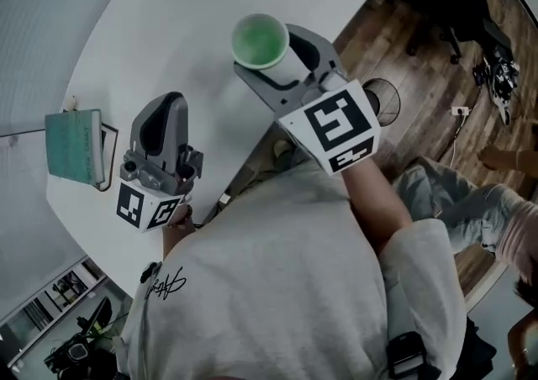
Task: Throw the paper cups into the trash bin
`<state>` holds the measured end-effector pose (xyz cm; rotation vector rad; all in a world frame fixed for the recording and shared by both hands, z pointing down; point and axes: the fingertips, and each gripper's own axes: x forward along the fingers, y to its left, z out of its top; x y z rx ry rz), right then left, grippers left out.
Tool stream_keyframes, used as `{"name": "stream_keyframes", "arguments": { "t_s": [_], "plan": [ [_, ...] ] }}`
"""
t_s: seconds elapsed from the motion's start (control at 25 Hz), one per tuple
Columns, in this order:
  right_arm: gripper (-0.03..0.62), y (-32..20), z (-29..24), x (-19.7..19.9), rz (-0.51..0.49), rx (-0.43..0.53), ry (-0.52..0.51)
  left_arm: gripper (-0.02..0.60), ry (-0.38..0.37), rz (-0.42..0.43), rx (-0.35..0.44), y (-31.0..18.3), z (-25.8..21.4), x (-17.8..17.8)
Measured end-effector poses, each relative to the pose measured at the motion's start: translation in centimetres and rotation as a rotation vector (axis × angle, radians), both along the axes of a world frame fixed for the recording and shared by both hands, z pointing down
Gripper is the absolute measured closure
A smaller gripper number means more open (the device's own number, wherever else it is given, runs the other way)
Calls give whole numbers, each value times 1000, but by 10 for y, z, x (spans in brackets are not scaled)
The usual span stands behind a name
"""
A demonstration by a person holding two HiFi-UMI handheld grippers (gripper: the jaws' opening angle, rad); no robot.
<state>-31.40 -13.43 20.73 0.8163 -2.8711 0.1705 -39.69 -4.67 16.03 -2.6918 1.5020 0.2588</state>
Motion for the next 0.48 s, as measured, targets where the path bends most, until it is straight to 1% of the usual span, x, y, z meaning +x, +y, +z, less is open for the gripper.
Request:
{"name": "stream_keyframes", "arguments": {
  "t_s": [0.12,0.32,0.48],
  "plan": [
    [295,4,-7,19,45,-10,-15,577,-6,50,2,-6,-1,16],
    [295,9,-11,46,100,-27,-8,578,-68,137,-2,-9,5,52],
    [295,7,-14,68,139,-14,-7,577,-66,190,-9,-19,9,72]
  ]
}}
